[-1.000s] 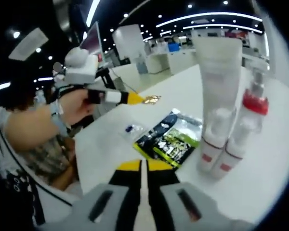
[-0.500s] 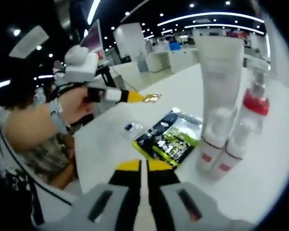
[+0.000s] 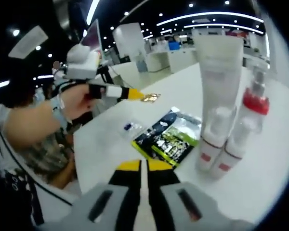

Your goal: Arrange the skincare products in the storage area until every visible bottle or jar stands upright without overlapping.

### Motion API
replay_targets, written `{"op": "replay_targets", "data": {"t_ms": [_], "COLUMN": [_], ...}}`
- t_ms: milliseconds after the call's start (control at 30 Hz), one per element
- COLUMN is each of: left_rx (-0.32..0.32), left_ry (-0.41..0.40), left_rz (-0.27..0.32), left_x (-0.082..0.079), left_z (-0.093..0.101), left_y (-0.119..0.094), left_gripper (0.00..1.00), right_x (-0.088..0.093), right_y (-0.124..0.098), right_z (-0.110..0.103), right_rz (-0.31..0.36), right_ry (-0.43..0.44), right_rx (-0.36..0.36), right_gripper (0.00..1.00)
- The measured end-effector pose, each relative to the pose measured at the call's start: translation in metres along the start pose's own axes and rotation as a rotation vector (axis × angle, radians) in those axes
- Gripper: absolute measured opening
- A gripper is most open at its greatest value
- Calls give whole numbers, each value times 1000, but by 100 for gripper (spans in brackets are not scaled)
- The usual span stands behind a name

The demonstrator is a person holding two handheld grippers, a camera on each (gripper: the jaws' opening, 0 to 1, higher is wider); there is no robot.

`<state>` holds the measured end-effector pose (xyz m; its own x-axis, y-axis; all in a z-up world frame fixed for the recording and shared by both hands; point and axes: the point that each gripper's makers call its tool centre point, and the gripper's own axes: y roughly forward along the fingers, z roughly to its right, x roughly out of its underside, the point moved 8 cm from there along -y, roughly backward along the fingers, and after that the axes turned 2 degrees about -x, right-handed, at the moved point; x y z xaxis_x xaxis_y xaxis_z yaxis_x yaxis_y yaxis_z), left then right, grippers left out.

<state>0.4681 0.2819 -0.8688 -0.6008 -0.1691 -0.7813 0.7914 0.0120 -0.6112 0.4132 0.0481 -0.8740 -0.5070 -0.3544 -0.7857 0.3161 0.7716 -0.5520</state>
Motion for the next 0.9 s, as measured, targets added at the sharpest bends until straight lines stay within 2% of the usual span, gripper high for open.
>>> {"op": "replay_targets", "data": {"t_ms": [133,267,400,500,633,767,900], "left_rx": [-17,-28,-62,-56,-51,-64,-76], "left_ry": [-1,-12,-19,-57,-84,-47,-46], "left_rz": [-4,-24,-77,-124,-175,-256,-299], "left_x": [-7,-13,-20,-26,-33,-35,-40], "left_z": [-7,-18,-34,-40,-43,-41,-39], "left_y": [5,15,29,39,54,69,85], "left_gripper": [40,45,46,48,49,49,51], "right_x": [0,1,1,0,0,0,0], "right_y": [-2,-3,-6,-6,-5,-5,-6], "right_z": [1,2,4,7,9,9,10], "right_rz": [6,13,20,32,34,39,42], "right_ry": [16,22,30,39,43,47,48], "right_rx": [10,19,32,42,52,60,68], "right_gripper": [3,3,3,3,3,3,3]}}
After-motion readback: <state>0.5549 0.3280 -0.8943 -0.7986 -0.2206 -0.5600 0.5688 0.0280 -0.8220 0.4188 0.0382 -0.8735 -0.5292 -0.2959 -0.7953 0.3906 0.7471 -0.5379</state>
